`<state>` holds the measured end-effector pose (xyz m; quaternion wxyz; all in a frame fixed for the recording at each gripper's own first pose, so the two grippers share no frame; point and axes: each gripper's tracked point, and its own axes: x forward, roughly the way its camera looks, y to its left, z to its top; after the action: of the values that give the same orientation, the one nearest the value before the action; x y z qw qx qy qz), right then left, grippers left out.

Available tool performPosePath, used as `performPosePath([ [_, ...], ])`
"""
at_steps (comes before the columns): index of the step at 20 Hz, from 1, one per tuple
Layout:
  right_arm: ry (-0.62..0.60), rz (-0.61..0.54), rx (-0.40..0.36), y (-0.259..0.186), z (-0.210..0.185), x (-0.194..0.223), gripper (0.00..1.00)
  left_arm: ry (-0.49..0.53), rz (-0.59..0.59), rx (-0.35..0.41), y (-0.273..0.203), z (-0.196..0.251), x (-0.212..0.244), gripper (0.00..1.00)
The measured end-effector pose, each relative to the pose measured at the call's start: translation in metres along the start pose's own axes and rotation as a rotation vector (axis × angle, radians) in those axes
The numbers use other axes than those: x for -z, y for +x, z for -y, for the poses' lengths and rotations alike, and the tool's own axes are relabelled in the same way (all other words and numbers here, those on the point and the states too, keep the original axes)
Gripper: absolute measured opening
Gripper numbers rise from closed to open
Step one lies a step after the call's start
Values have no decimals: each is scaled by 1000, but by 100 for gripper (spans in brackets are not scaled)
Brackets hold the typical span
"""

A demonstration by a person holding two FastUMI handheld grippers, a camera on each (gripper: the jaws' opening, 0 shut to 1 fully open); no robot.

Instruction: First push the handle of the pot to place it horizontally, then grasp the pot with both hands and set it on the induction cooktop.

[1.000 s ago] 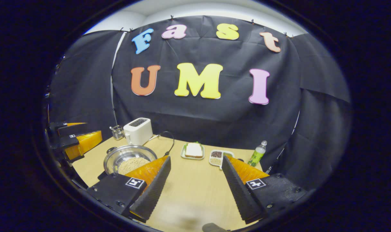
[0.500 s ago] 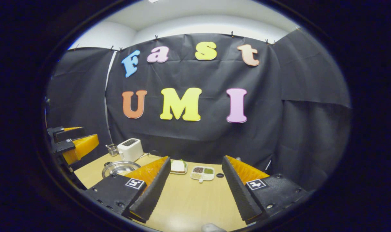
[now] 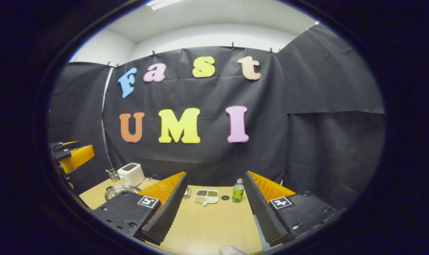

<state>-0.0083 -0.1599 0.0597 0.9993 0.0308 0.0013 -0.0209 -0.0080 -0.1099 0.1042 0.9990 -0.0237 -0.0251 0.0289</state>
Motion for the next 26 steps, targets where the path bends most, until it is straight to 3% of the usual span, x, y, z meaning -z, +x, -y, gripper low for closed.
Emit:
performPosePath([
  [26, 4, 49, 12, -11, 13, -18, 100, 13, -3, -8, 7, 6, -2, 97],
])
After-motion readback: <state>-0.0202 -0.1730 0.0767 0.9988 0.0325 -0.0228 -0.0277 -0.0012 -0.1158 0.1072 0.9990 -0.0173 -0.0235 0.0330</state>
